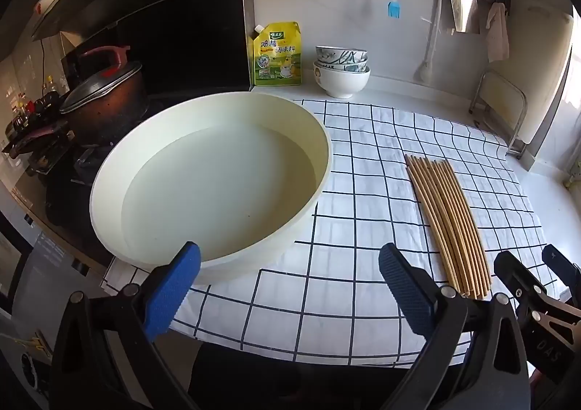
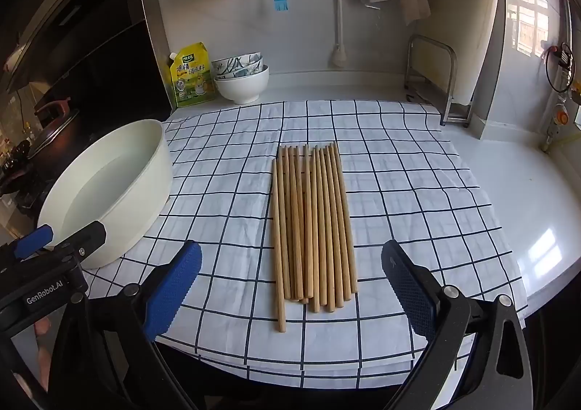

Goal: Organize utensils

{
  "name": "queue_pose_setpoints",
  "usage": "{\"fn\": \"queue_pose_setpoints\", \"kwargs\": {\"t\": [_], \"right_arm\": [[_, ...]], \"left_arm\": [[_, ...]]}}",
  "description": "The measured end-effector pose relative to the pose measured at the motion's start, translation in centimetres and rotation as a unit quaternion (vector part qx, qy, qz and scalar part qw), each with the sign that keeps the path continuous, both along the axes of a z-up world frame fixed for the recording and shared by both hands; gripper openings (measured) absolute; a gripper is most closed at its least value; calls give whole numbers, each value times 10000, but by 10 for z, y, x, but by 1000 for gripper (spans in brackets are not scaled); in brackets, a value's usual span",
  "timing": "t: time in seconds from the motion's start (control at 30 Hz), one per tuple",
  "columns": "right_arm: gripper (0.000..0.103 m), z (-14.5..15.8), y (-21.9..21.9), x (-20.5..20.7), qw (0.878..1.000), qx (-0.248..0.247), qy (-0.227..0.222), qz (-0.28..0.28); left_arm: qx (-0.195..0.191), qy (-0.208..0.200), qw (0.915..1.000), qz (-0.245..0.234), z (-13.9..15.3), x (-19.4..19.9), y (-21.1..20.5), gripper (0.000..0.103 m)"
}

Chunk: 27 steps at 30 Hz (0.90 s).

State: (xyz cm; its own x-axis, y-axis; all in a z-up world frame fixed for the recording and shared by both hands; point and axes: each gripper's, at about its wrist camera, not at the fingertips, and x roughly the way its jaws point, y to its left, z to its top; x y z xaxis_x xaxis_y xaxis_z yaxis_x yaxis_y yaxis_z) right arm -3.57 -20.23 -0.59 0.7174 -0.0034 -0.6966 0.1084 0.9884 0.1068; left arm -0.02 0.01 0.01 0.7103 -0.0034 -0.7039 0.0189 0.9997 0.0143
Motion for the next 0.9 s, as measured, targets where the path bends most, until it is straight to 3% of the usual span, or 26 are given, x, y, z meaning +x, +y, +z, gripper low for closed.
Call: {"fn": "queue_pose_setpoints", "kwargs": {"t": [0.9], "right_arm": [[95,1,0,1,10000,61,30,52]], "left_arm": [[37,6,10000,-36,0,-1,-5,97]]}}
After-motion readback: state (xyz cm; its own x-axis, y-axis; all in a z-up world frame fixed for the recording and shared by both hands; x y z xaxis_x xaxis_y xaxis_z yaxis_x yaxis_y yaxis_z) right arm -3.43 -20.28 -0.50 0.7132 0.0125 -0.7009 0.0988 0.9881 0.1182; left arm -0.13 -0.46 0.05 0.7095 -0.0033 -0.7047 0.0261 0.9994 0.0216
